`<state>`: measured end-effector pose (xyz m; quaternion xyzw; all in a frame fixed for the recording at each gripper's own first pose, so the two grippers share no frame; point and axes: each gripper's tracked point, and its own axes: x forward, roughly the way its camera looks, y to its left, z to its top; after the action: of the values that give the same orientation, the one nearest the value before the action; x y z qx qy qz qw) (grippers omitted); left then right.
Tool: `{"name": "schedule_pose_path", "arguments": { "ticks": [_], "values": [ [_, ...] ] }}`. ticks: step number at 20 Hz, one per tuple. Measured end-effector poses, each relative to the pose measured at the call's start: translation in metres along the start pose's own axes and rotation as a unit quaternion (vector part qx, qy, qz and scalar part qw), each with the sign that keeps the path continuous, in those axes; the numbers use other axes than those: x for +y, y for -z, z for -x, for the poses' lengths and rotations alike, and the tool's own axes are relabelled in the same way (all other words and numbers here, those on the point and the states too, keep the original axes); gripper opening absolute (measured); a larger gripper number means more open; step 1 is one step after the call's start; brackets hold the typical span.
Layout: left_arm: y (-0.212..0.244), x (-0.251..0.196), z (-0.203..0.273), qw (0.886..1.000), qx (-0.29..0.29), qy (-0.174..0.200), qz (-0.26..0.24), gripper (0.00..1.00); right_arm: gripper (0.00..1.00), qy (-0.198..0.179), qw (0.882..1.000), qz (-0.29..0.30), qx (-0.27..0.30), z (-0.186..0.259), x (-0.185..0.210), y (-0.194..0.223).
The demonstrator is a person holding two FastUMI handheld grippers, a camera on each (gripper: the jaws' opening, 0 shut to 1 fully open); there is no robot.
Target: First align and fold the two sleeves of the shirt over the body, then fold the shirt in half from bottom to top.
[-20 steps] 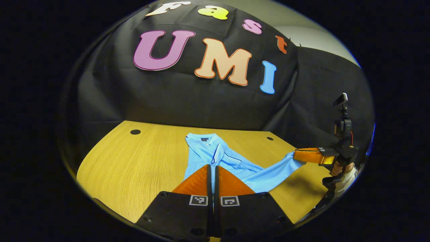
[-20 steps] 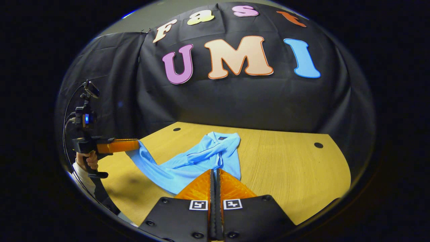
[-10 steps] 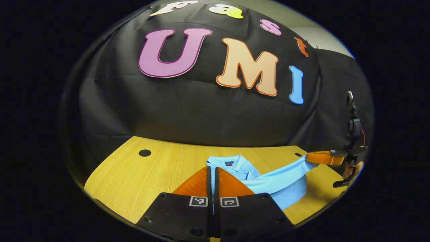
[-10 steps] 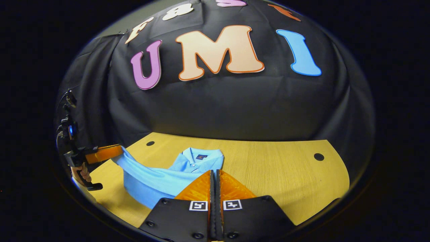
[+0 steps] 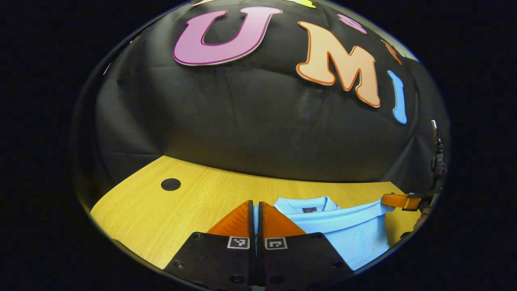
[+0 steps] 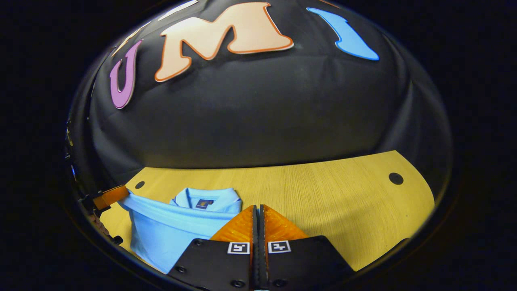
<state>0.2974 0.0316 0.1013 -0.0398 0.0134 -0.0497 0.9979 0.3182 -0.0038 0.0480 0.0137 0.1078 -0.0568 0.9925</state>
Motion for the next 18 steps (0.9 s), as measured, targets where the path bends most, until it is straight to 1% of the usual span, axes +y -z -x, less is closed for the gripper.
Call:
{"name": "schedule_pose_path", "arguments": {
  "ticks": [3, 6, 9, 10, 11, 12, 13, 15, 16, 17, 18],
  "values": [
    [0.013, 0.002, -0.026, 1.000, 0.014, -0.009, -0.019, 0.00, 0.02, 0.006, 1.000, -0.008, 0.012, -0.025, -0.006, 0.009],
    [0.024, 0.005, -0.036, 0.999, 0.027, -0.017, -0.039, 0.00, 0.02, 0.000, 1.000, -0.015, 0.013, -0.035, -0.003, 0.012],
    [0.024, 0.014, -0.035, 0.997, 0.028, -0.045, -0.051, 0.00, 0.03, -0.002, 1.000, -0.006, 0.008, -0.034, -0.004, 0.009],
    [0.021, 0.018, -0.033, 0.997, 0.025, -0.056, -0.051, 0.01, 0.06, 0.000, 1.000, 0.003, 0.004, -0.033, -0.006, 0.007],
    [0.018, 0.021, -0.030, 0.996, 0.022, -0.064, -0.054, 0.05, 0.09, -0.001, 1.000, 0.011, 0.002, -0.029, -0.007, 0.005],
    [0.015, 0.025, -0.024, 0.995, 0.021, -0.072, -0.062, 0.06, 0.17, -0.010, 1.000, 0.013, 0.003, -0.024, -0.003, 0.003],
    [0.014, 0.028, -0.019, 0.994, 0.021, -0.080, -0.070, 0.22, 0.25, -0.024, 1.000, 0.012, 0.004, -0.018, 0.003, 0.002],
    [0.007, 0.036, -0.003, 0.990, 0.006, -0.108, -0.093, 0.72, 0.74, -0.035, 0.999, 0.022, -0.009, -0.006, 0.009, -0.003],
    [0.000, 0.036, 0.010, 0.988, -0.007, -0.114, -0.102, 0.97, 0.99, -0.032, 0.999, 0.031, -0.017, 0.002, 0.008, -0.004],
    [-0.004, 0.033, 0.021, 0.988, -0.019, -0.112, -0.106, 0.99, 0.98, -0.034, 0.998, 0.038, -0.025, 0.009, 0.010, -0.007],
    [-0.006, 0.028, 0.031, 0.989, -0.024, -0.105, -0.103, 0.98, 0.98, -0.035, 0.998, 0.043, -0.028, 0.017, 0.013, -0.007]
  ]
}}
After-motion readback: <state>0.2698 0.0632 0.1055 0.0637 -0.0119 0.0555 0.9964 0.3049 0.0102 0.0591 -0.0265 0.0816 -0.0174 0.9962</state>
